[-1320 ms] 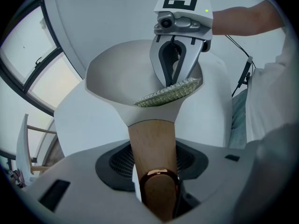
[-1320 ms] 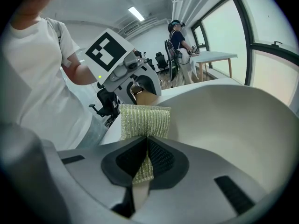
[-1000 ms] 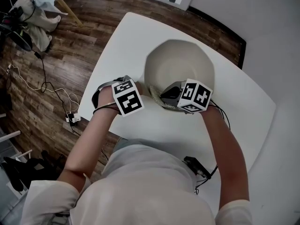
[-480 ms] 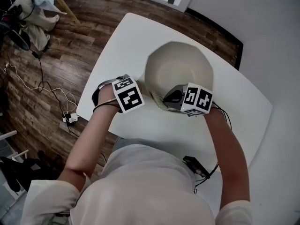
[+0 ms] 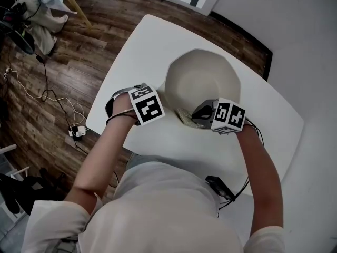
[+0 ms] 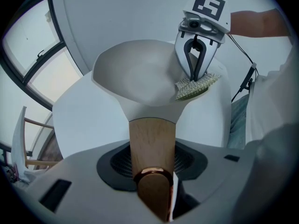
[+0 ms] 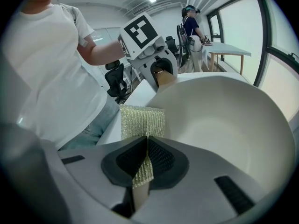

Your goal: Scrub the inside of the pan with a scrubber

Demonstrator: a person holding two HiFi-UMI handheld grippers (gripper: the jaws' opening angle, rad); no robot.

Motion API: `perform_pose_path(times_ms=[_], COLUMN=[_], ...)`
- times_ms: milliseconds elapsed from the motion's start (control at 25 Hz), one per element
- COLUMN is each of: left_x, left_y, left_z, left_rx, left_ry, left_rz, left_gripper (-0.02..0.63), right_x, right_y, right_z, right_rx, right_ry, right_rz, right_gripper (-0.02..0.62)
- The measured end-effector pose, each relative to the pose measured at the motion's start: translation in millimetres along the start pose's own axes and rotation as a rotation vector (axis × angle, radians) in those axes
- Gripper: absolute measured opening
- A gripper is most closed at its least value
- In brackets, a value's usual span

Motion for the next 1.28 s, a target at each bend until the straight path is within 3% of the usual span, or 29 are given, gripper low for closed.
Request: perform_pose_path(times_ms=[840, 1280], left_x=[-0.4, 0.9], left_y=[0.1, 3.7], left_z=[1.8, 1.0], left_rx=[0.011, 0.021], left_ry=[0.002, 0.0], left_rz=[-0.007, -0.009], left_gripper=[0.19, 0.19], right_x=[-18.7, -26.8], right_y=[-29.5, -42.9], right_z=[-6.9, -5.0], right_rx=[-0.023, -0.091], right_ry=[0.04, -0.001], right_rz=[-0.167, -0.317], right_gripper=[0.023, 0.023])
Point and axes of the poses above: the fingertips, and each gripper's own axes: x forward along the fingers, z to its right, y out of its top, the point moved 8 cm from there along -x, backward along the fingers, and after that the axes turned 3 degrees about -z, right-handed, at the moved point
